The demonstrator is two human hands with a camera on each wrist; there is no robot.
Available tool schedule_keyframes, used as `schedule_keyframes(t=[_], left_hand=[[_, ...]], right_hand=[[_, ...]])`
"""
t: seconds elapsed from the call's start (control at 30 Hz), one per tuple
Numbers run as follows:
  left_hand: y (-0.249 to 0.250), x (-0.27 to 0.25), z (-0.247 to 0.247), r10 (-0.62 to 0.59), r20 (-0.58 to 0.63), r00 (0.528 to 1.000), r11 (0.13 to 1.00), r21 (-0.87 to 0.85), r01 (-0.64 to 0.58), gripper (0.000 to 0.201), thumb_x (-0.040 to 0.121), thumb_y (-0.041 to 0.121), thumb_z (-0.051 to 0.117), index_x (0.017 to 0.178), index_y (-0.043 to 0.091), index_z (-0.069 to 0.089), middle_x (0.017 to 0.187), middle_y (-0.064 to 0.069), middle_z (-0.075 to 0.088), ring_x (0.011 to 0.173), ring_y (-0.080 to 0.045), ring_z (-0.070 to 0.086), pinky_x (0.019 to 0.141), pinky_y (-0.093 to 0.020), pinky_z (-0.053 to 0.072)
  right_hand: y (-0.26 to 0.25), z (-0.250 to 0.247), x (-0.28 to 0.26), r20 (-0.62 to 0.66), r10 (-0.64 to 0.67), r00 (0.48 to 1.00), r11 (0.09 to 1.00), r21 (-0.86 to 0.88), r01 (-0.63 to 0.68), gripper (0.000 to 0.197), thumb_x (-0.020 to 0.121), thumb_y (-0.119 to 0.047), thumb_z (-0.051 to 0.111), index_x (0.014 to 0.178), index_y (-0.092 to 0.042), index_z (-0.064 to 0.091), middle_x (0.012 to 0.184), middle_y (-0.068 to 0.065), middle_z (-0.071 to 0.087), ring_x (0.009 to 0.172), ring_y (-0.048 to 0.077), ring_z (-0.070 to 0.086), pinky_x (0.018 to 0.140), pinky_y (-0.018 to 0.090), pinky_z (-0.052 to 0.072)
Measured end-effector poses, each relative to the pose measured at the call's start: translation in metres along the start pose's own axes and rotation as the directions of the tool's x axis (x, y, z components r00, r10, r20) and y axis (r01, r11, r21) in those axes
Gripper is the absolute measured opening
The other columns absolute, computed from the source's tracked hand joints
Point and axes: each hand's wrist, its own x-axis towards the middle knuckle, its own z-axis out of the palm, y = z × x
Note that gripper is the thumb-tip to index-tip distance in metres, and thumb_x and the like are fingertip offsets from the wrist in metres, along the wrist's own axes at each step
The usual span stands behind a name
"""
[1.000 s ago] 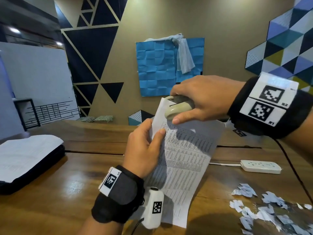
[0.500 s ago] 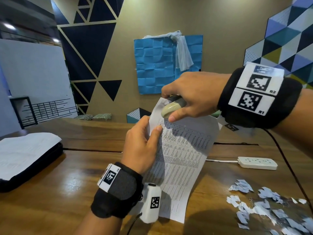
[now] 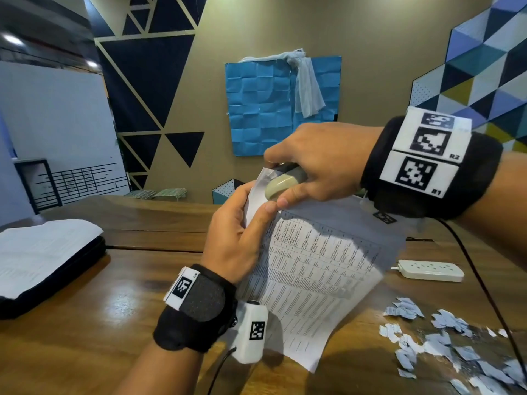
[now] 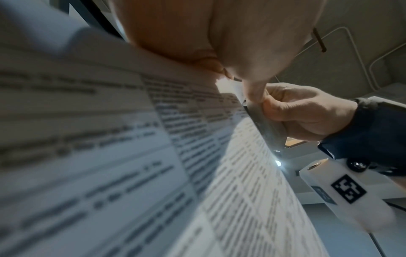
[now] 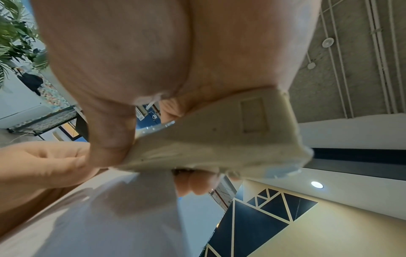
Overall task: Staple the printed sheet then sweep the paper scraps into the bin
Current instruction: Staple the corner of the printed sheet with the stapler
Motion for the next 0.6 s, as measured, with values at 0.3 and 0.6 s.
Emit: schedule_keyframes(t=[0.3, 0.6], left_hand=[[0.001, -0.003, 0.008, 0.094, -0.091, 0.991, 0.993, 0.078, -0.087, 0.024, 0.1, 0.012, 0.055, 0.121, 0.006, 0.064, 0.098, -0.001, 0.074, 0.085, -0.013, 0.069, 0.073, -0.034, 0.056], [-0.005, -0.01, 0.01, 0.03, -0.063, 0.998, 0.998, 0.061, -0.026, 0.027, 0.097, 0.017, 0.059, 0.122, 0.01, 0.065, 0.102, 0.001, 0.075, 0.092, -0.016, 0.07, 0.078, -0.035, 0.058]], right_hand=[[-0.001, 0.0, 0.003, -0.014, -0.008, 1.0, 1.0, 0.026, 0.009, 0.039, 0.081, -0.054, 0.067, 0.092, -0.017, 0.062, 0.07, -0.009, 0.055, 0.063, 0.008, 0.048, 0.062, 0.034, 0.043], [0.003, 0.013, 0.0, 0.009, -0.011, 1.0, 1.0, -0.001, 0.011, 0.038, 0.081, -0.056, 0.067, 0.092, -0.02, 0.062, 0.071, -0.01, 0.055, 0.063, 0.004, 0.047, 0.062, 0.033, 0.046]])
